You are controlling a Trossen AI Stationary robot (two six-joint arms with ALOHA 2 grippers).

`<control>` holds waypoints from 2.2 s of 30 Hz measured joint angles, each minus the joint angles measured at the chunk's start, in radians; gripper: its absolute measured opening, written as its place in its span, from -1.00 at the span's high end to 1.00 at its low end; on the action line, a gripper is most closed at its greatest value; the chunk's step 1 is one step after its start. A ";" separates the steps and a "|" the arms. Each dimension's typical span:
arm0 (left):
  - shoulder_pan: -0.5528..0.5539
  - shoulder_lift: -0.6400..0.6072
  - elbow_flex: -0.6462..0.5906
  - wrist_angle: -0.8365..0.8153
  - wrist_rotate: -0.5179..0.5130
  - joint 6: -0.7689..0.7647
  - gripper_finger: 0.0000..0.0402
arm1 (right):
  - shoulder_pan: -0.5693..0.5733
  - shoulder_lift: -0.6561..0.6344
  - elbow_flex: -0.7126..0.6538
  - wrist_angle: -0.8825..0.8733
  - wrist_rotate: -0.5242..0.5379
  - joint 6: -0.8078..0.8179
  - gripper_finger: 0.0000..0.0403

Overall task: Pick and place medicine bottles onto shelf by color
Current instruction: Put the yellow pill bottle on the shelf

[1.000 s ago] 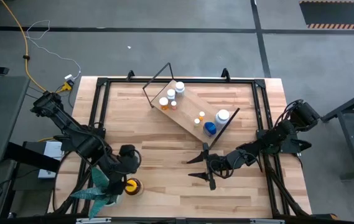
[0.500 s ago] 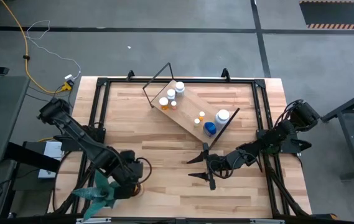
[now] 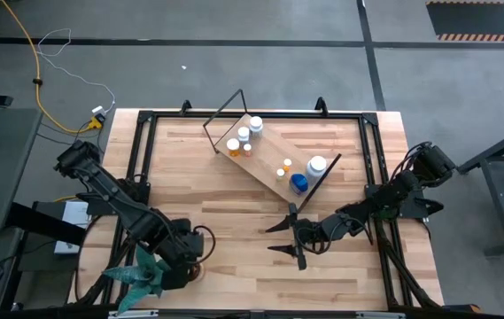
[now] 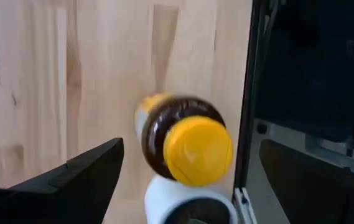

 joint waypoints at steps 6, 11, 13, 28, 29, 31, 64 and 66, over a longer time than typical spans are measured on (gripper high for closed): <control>-0.018 0.043 0.000 -0.067 -0.008 -0.049 -0.82 | 0.000 0.000 0.000 -0.005 0.000 0.000 -0.06; -0.039 0.066 0.000 -0.048 -0.014 -0.051 -0.82 | 0.000 0.000 0.000 -0.007 0.000 0.000 -0.06; -0.044 0.066 0.000 -0.048 -0.018 -0.055 -0.82 | 0.000 0.000 0.000 -0.009 0.000 0.000 -0.06; -0.008 0.066 0.001 -0.051 -0.111 -0.021 -0.82 | 0.000 0.000 0.000 -0.011 -0.001 0.016 -0.06; -0.003 0.066 0.001 -0.050 -0.117 -0.011 -0.82 | -0.001 0.000 0.000 -0.011 -0.001 0.016 -0.06; 0.008 0.066 0.001 -0.050 -0.127 0.015 -0.82 | -0.002 0.000 0.000 -0.011 0.000 0.016 -0.06; 0.266 0.013 0.082 -0.082 -0.176 0.305 -0.82 | -0.002 0.000 0.000 -0.028 -0.001 0.019 -0.06; 0.256 -0.002 0.087 -0.084 -0.176 0.302 -0.82 | -0.002 0.000 0.000 -0.032 -0.001 0.019 -0.06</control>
